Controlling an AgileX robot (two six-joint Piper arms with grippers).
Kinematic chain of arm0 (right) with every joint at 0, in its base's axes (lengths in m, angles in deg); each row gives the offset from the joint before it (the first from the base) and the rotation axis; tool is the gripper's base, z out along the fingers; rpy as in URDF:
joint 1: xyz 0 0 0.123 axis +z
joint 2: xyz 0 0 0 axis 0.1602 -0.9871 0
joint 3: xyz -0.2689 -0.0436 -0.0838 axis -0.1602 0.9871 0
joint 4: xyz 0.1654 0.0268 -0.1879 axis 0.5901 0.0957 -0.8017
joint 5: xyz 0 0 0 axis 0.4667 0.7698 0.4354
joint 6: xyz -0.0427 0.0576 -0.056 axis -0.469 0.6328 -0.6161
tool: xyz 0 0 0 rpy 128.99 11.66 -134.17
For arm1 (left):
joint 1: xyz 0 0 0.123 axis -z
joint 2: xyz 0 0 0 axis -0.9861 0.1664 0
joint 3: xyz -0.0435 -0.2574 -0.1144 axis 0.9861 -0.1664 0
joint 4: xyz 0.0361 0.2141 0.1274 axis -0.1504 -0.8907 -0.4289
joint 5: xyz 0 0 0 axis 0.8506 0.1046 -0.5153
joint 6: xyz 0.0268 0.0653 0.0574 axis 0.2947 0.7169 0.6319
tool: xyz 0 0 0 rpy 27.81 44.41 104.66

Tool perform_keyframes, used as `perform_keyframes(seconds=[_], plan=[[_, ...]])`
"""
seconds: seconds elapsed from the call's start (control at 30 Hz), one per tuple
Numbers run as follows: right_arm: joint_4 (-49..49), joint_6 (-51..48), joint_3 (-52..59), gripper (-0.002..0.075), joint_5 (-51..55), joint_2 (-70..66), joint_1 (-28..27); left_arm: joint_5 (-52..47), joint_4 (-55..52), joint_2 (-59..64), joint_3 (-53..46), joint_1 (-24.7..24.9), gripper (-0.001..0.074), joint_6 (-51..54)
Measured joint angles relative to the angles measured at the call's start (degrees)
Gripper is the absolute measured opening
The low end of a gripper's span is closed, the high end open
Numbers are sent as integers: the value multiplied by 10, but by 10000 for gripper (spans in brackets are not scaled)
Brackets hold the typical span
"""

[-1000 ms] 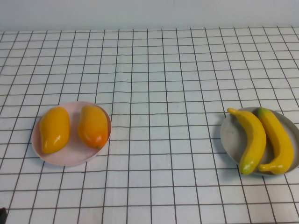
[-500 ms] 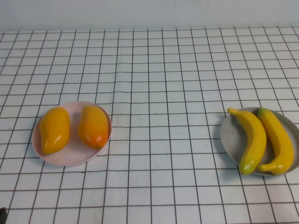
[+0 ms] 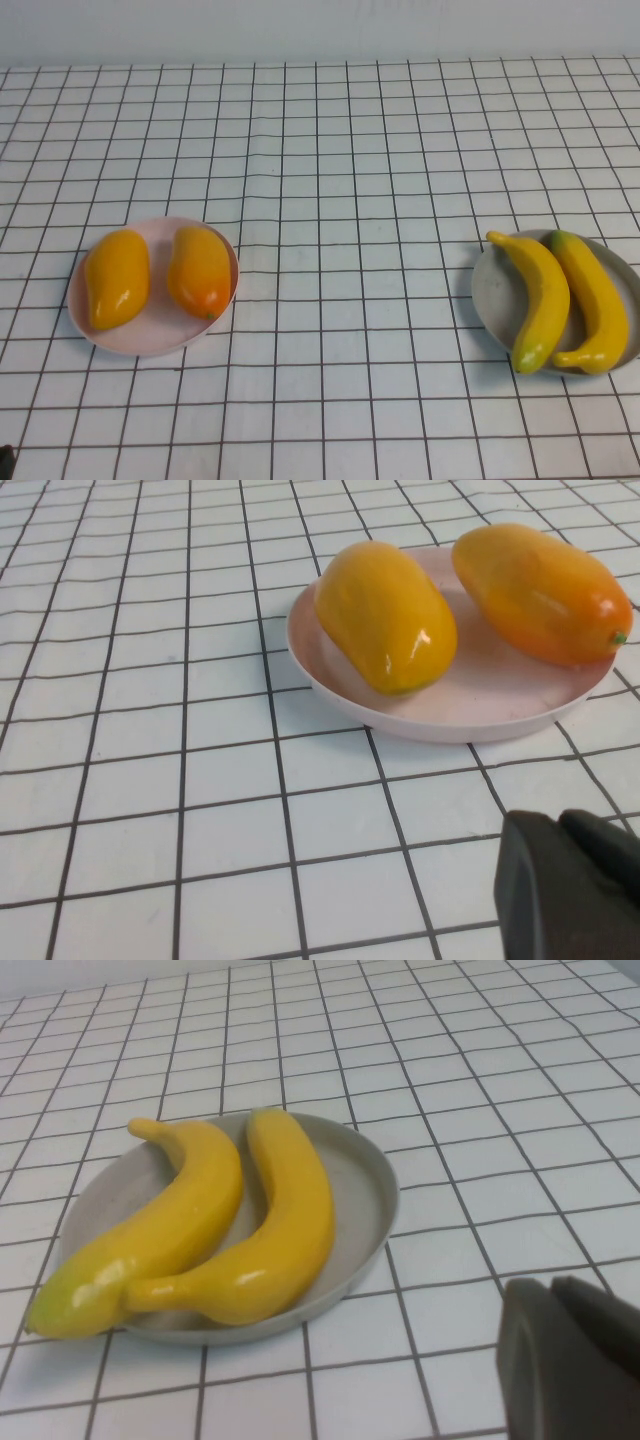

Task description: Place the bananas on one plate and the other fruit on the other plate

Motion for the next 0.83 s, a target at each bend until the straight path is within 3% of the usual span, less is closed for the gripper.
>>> perform_keyframes(seconds=[0.83], plan=[[11,2,0,-16,3,0,0,0,0,0,0,0,-3,0]])
